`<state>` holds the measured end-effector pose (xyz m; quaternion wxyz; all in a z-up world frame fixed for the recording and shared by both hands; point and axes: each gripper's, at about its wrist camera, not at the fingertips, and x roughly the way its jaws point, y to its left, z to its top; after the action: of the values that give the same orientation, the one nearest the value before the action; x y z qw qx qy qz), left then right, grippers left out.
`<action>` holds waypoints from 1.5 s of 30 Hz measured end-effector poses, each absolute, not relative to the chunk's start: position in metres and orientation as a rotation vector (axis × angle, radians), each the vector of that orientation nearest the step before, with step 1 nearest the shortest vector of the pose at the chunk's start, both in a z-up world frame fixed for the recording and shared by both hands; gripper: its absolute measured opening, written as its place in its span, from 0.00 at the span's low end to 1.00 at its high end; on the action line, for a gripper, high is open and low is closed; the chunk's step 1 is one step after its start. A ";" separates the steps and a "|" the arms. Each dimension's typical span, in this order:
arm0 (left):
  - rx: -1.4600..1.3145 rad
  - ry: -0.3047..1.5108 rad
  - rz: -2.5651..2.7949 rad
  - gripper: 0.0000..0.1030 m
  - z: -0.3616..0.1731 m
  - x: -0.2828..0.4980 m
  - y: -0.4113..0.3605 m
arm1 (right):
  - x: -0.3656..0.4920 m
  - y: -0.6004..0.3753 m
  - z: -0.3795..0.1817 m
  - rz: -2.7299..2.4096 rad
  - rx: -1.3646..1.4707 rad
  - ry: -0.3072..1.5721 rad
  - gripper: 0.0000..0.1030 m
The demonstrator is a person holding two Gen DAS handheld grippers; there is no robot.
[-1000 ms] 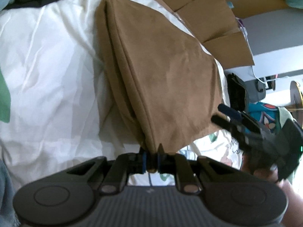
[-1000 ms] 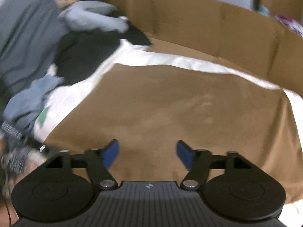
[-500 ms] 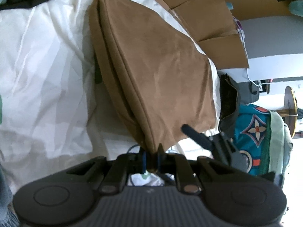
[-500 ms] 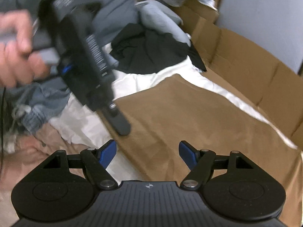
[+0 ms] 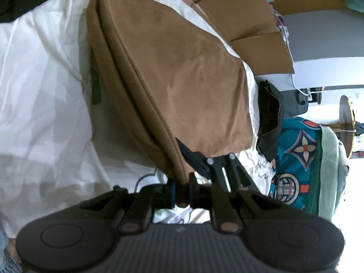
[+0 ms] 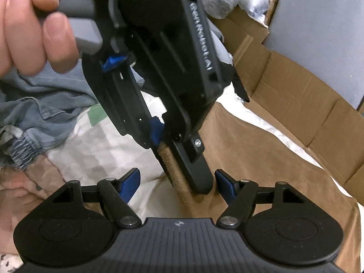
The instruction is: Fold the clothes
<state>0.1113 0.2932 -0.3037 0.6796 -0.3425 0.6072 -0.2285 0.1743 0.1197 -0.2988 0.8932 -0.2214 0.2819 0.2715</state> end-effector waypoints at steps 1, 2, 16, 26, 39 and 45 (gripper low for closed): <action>-0.772 1.367 -0.510 0.11 -0.304 0.112 0.293 | 0.172 0.121 -0.300 0.561 -0.466 0.571 0.72; -0.769 1.366 -0.511 0.11 -0.303 0.111 0.294 | 0.171 0.122 -0.301 0.559 -0.473 0.557 0.70; -0.719 1.365 -0.525 0.32 -0.284 0.114 0.316 | 0.180 0.122 -0.303 0.514 -0.519 0.549 0.06; -0.649 1.316 -0.357 0.66 -0.293 0.151 0.340 | 0.180 0.115 -0.297 0.513 -0.488 0.547 0.06; -0.639 1.255 -0.266 0.66 -0.330 0.198 0.351 | 0.191 0.104 -0.288 0.534 -0.421 0.565 0.05; -0.682 1.245 -0.267 0.66 -0.351 0.217 0.351 | 0.194 0.094 -0.282 0.525 -0.360 0.588 0.05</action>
<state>0.2173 0.3515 -0.3510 0.7503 -0.3121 0.5698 -0.1222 0.1940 0.0939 -0.2820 0.9075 -0.1743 0.2850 0.2545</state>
